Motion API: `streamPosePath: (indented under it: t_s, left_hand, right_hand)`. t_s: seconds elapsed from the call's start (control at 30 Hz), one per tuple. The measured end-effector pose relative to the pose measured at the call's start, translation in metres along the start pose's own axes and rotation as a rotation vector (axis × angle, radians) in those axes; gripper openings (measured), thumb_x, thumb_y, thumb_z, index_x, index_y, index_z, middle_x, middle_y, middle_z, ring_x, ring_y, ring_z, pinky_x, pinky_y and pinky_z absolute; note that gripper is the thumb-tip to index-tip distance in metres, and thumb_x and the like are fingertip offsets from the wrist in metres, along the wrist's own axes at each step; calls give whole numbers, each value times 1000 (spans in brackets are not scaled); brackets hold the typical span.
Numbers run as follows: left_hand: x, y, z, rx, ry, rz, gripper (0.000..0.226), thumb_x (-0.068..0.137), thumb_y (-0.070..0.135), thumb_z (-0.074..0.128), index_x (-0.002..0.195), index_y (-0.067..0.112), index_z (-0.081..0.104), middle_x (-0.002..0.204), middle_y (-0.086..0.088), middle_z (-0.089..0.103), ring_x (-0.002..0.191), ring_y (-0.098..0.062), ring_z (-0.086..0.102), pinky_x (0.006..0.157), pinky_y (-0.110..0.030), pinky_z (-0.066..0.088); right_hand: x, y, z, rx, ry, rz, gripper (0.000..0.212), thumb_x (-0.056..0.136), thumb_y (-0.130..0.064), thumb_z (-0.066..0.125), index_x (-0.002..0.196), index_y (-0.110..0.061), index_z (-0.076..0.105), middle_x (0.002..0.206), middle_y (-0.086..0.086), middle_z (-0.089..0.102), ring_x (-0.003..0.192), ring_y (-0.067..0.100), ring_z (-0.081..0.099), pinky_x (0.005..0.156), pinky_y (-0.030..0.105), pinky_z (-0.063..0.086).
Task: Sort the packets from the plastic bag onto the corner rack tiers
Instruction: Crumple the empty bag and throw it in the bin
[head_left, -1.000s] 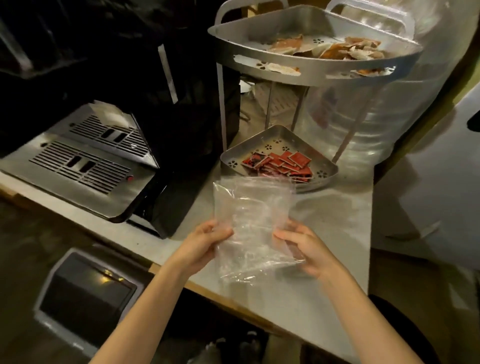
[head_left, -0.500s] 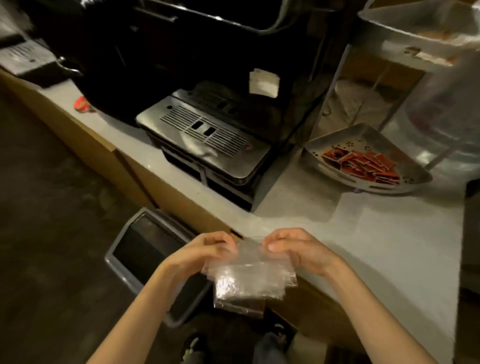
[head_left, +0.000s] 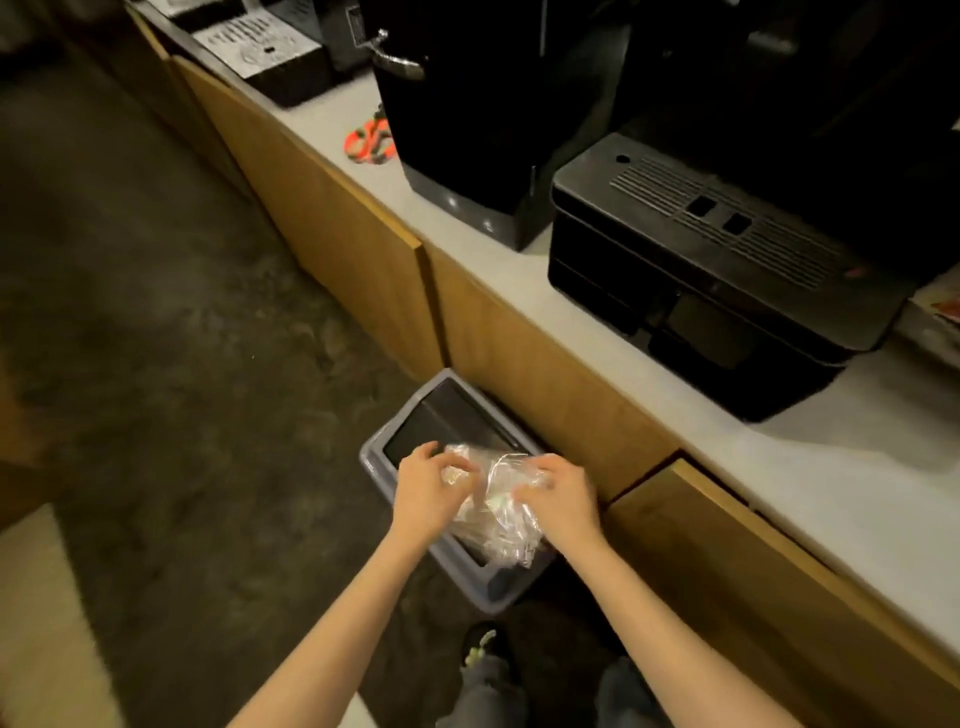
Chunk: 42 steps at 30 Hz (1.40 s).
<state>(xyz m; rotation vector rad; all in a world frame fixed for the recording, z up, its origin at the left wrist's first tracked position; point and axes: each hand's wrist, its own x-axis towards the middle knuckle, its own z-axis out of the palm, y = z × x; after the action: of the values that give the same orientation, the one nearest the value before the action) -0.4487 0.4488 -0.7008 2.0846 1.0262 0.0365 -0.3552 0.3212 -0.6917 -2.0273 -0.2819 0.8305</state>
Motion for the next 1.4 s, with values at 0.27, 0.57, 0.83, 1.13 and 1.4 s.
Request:
streamPosePath:
  t_s: [0.27,0.57,0.83,1.13,1.4]
  left_hand:
    - [37,-48,39,-295,-194,-367,40,89,42,49,118,16,49,105,-1,57,94,-16,55,72,-21,45]
    - [85,-106,85,-114,-68,-378,41,90,14,46,129,10,33,96,-11,64,78,-27,62,66,-36,48]
    - [109,-134,114,288,-164,-169,51,81,-2,53,126,12,34,124,-17,38,90,-35,58,69,-39,47]
    - [93,-140,114,765,-336,0,37,93,34,31,107,21,63,120,-3,56,121,-27,38,103,-44,24]
    - [86,-68,70,636,-655,-75,32,91,25,38,111,11,58,116,-11,60,106,-27,56,86,-39,45]
  right_hand:
    - [38,40,83,18,-115,44,23,88,-6,53,109,-14,57,101,-1,61,99,13,58,79,21,44]
    - [72,91,137,-143,-281,-7,41,85,-2,54,124,-9,50,127,12,54,117,26,50,91,21,36]
    - [94,119,160,-287,-442,157,40,89,-18,52,128,-11,44,127,12,55,118,27,52,98,37,44]
    - [91,119,139,-290,-458,226,43,89,-14,53,130,-12,43,133,9,49,122,23,48,96,30,41]
    - [75,77,90,-141,-331,240,42,92,-8,46,133,-15,40,128,8,53,113,19,52,88,26,43]
